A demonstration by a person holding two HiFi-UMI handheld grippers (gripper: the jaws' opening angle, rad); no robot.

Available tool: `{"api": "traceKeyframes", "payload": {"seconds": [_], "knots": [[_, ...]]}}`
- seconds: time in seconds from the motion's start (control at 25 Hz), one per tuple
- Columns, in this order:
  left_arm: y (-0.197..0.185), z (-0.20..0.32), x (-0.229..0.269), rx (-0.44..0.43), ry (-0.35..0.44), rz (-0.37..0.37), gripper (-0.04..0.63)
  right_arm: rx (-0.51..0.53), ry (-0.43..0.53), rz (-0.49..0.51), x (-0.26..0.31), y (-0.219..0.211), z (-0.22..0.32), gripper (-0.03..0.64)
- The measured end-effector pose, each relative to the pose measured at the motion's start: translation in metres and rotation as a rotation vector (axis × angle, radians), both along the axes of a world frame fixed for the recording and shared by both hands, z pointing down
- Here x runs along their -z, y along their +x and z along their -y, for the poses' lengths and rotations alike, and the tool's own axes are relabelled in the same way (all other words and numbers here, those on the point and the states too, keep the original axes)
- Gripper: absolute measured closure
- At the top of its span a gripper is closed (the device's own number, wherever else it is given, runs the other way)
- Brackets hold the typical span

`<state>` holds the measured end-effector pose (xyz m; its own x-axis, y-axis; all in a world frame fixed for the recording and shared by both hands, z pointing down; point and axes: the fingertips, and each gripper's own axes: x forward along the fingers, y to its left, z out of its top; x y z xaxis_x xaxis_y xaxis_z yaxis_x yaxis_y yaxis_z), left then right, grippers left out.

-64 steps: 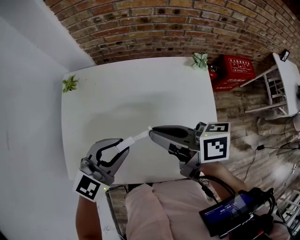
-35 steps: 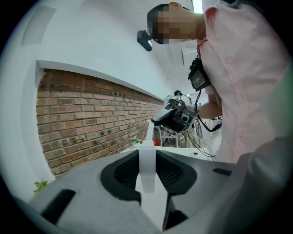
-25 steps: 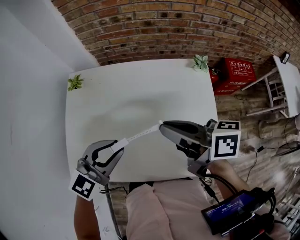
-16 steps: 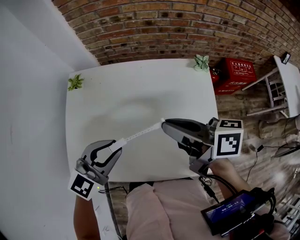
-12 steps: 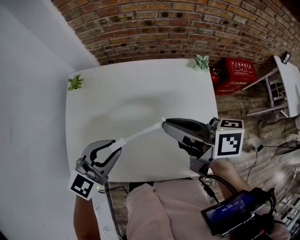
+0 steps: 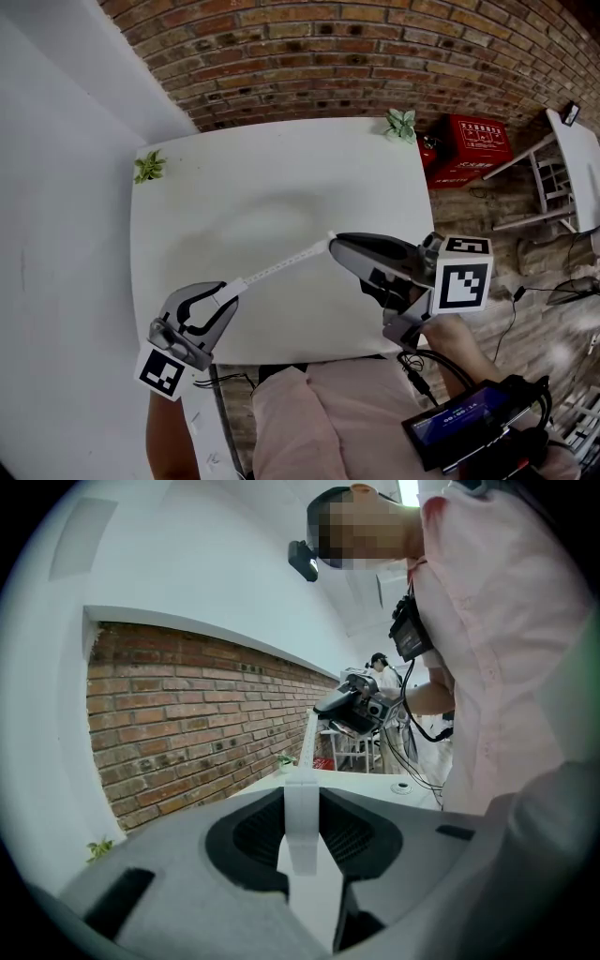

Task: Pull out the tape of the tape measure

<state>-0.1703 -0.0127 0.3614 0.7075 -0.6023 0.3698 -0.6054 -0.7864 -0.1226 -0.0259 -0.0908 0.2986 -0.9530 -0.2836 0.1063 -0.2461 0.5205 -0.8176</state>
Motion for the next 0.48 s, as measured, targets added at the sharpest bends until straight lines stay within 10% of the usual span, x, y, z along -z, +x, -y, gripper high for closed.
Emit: {"api": "traceKeyframes", "payload": {"seconds": [0.48], "knots": [[-0.0062, -0.0059, -0.0005, 0.028, -0.019, -0.008, 0.492, -0.005, 0.009, 0.001, 0.0037, 0.0040, -0.0011, 0.583]]}}
